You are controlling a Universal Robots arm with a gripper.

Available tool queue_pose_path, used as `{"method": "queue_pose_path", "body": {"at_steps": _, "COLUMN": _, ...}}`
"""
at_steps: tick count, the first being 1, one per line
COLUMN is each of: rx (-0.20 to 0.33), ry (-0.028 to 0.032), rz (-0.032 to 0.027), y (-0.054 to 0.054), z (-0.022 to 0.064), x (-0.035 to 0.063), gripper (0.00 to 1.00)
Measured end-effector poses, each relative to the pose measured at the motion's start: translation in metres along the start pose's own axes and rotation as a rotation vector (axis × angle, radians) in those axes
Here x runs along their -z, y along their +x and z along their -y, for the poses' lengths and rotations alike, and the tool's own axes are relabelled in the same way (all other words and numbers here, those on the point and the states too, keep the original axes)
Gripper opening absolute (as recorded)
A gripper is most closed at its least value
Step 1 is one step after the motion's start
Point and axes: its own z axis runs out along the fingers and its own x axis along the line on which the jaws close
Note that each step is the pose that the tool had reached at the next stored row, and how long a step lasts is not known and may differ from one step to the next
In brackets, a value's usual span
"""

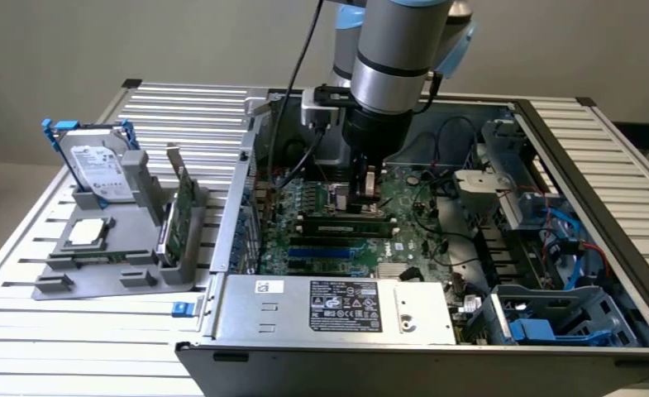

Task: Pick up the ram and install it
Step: 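Press down the ram until it locks into place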

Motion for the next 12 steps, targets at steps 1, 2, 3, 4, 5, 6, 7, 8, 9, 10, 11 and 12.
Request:
{"method": "queue_pose_path", "body": {"at_steps": 1, "rx": 0.000, "ry": 0.0000, "rz": -0.0001, "y": 0.000, "z": 0.0000, "x": 0.0000, "gripper": 0.11}}
{"method": "queue_pose_path", "body": {"at_steps": 2, "rx": 0.000, "ry": 0.0000, "rz": 0.0000, "y": 0.000, "z": 0.0000, "x": 0.0000, "gripper": 0.11}}
{"method": "queue_pose_path", "body": {"at_steps": 3, "rx": 0.000, "ry": 0.0000, "rz": 0.0000, "y": 0.000, "z": 0.0000, "x": 0.0000, "gripper": 0.11}}
{"method": "queue_pose_path", "body": {"at_steps": 4, "rx": 0.000, "ry": 0.0000, "rz": 0.0000, "y": 0.000, "z": -0.0001, "x": 0.0000, "gripper": 0.11}}
{"method": "queue_pose_path", "body": {"at_steps": 5, "rx": 0.000, "ry": -0.0001, "rz": 0.0000, "y": 0.000, "z": -0.0012, "x": -0.0001, "gripper": 0.11}}
{"method": "queue_pose_path", "body": {"at_steps": 6, "rx": 0.000, "ry": 0.0000, "rz": 0.0000, "y": 0.000, "z": -0.0032, "x": -0.0004, "gripper": 0.11}}
{"method": "queue_pose_path", "body": {"at_steps": 7, "rx": 0.000, "ry": 0.0001, "rz": -0.0001, "y": 0.000, "z": -0.0054, "x": -0.0008, "gripper": 0.11}}
{"method": "queue_pose_path", "body": {"at_steps": 8, "rx": 0.000, "ry": 0.0000, "rz": -0.0002, "y": 0.000, "z": -0.0071, "x": -0.0013, "gripper": 0.11}}
{"method": "queue_pose_path", "body": {"at_steps": 9, "rx": 0.000, "ry": 0.0000, "rz": -0.0002, "y": 0.000, "z": -0.0097, "x": -0.0021, "gripper": 0.11}}
{"method": "queue_pose_path", "body": {"at_steps": 10, "rx": 0.000, "ry": 0.0000, "rz": -0.0001, "y": 0.000, "z": -0.0123, "x": -0.0029, "gripper": 0.11}}
{"method": "queue_pose_path", "body": {"at_steps": 11, "rx": 0.000, "ry": -0.0001, "rz": -0.0003, "y": 0.000, "z": -0.0137, "x": -0.0031, "gripper": 0.11}}
{"method": "queue_pose_path", "body": {"at_steps": 12, "rx": 0.000, "ry": 0.0000, "rz": -0.0002, "y": 0.000, "z": -0.0143, "x": -0.0032, "gripper": 0.11}}
